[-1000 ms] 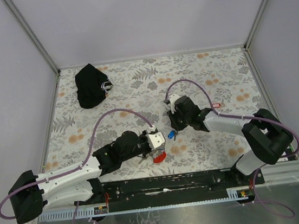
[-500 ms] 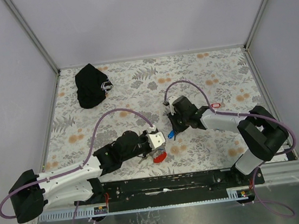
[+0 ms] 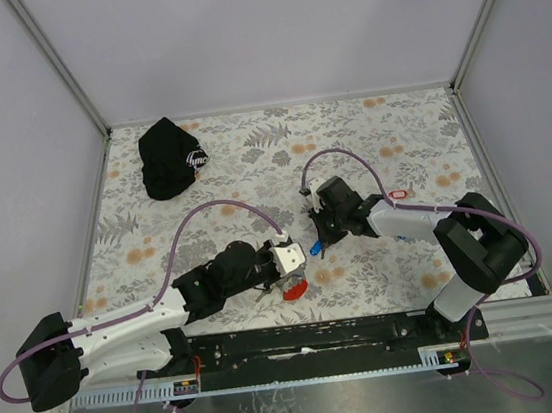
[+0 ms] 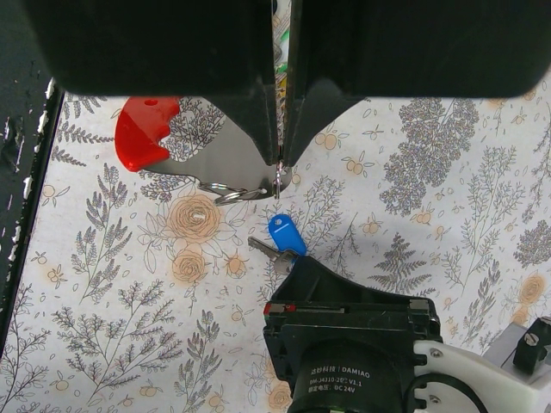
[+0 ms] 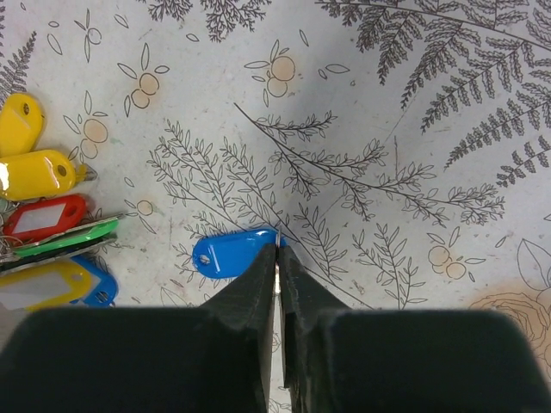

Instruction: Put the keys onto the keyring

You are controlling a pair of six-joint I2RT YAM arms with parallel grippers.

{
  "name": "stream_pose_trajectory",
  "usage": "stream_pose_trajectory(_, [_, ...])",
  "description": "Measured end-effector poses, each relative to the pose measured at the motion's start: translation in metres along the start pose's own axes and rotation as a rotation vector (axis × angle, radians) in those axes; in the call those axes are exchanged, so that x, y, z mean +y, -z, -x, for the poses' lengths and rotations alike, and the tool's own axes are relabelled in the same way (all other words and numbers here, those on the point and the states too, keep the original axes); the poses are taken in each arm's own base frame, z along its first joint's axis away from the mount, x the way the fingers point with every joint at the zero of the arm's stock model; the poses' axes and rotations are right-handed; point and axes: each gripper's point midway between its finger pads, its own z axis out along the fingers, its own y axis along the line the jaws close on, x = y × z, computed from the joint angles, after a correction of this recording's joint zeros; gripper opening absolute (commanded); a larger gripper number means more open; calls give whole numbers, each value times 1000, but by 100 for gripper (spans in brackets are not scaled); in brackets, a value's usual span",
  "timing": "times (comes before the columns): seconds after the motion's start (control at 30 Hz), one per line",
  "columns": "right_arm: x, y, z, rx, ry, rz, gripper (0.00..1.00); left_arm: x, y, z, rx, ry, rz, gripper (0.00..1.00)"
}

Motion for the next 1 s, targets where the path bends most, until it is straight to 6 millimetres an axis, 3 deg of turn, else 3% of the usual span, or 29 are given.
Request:
stream_pose_trajectory(0.1, [0,0,0,2,1,0,0,0,0,0,0,0,0,0])
stream_pose_trajectory(0.33, [4,7,2,-19,74,34,0,0,-1,0,-11,0,3,0])
stream_pose_trajectory(0.73, [41,81,21,-272,390,246,0,-9,3,1,-79,-22,-33,0])
stream_pose_trajectory(1.0, [82,123,10,-487,658,418,0,-12,12,5,-149,-29,-64,0])
